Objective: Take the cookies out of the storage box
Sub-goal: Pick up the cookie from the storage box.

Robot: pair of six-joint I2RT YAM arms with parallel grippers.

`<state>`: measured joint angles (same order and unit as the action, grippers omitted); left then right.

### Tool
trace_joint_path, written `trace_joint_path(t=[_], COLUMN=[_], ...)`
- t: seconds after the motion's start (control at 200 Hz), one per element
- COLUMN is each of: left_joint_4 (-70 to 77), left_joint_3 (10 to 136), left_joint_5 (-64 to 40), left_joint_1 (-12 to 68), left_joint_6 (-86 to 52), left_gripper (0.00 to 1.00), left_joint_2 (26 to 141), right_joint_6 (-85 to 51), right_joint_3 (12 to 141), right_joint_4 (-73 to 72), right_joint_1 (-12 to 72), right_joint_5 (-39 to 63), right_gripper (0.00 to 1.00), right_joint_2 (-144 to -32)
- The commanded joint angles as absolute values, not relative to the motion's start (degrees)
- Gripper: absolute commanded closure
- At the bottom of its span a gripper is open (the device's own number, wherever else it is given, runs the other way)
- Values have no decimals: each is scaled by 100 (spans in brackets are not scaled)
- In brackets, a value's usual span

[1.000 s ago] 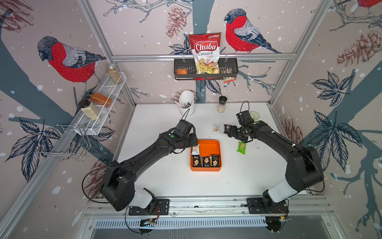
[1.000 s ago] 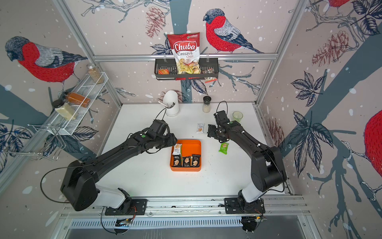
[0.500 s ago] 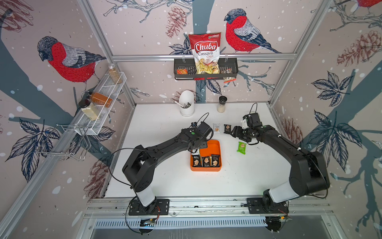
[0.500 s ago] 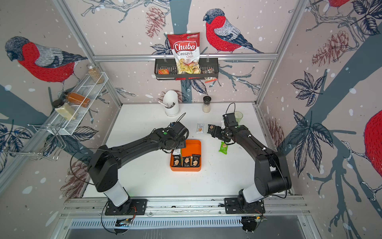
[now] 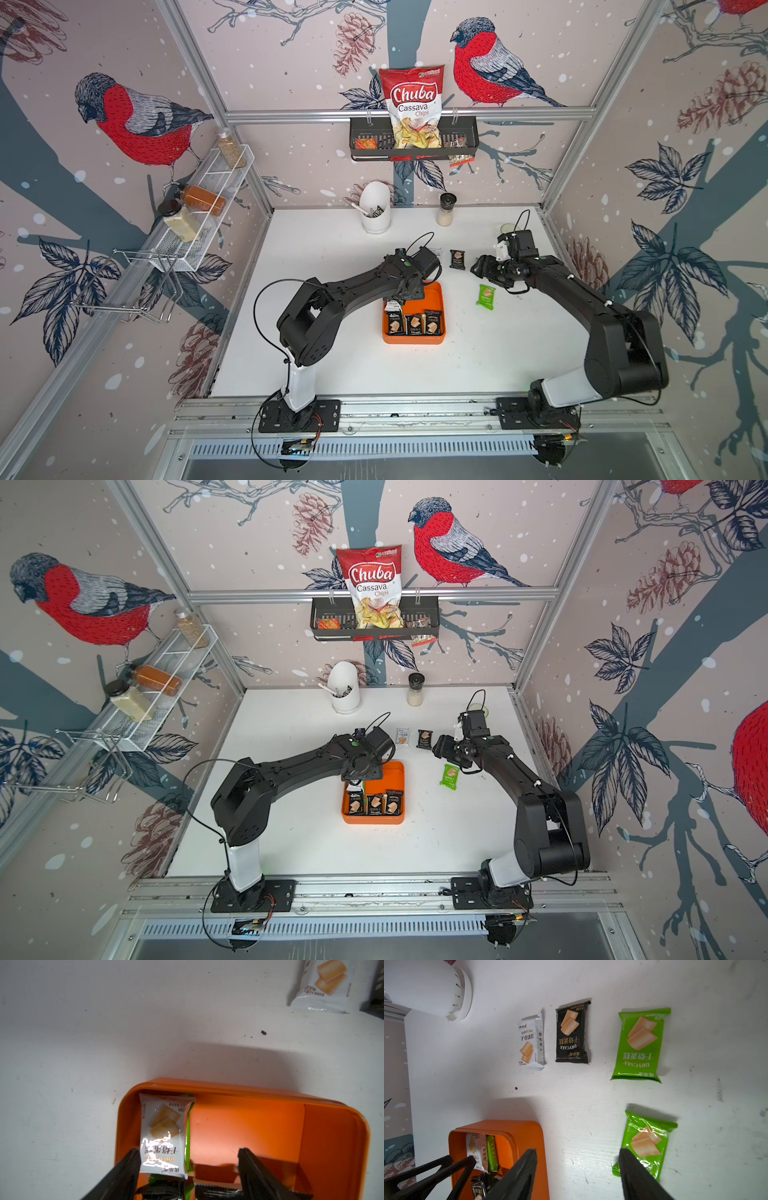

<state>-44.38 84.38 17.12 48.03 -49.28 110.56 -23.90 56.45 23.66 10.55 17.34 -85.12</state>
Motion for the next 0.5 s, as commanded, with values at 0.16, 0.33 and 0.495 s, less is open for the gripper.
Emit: trace_joint_path(t=[0.16,0.33,0.495], left_joint_4=[-4885,-4815,-4757], left_joint_3=[8622,8583,8588], left_joint_5=[1985,1933,1857], left_joint_1=[4829,4832,4833], left_joint_6=[-4951,-4887,-4861], left_gripper=[19,19,18], left_joint_2=[11332,11502,11606], right_joint_6=[-2373,-2321,-2321], right_joint_3=[5514,5488,5550], right_joint_4=[2105,2092,2151], right_joint_1=[1002,993,976], right_joint_5=[1913,1857,1865], right_gripper=[33,33,33], right_joint_2=[-8493,-8463,-8524])
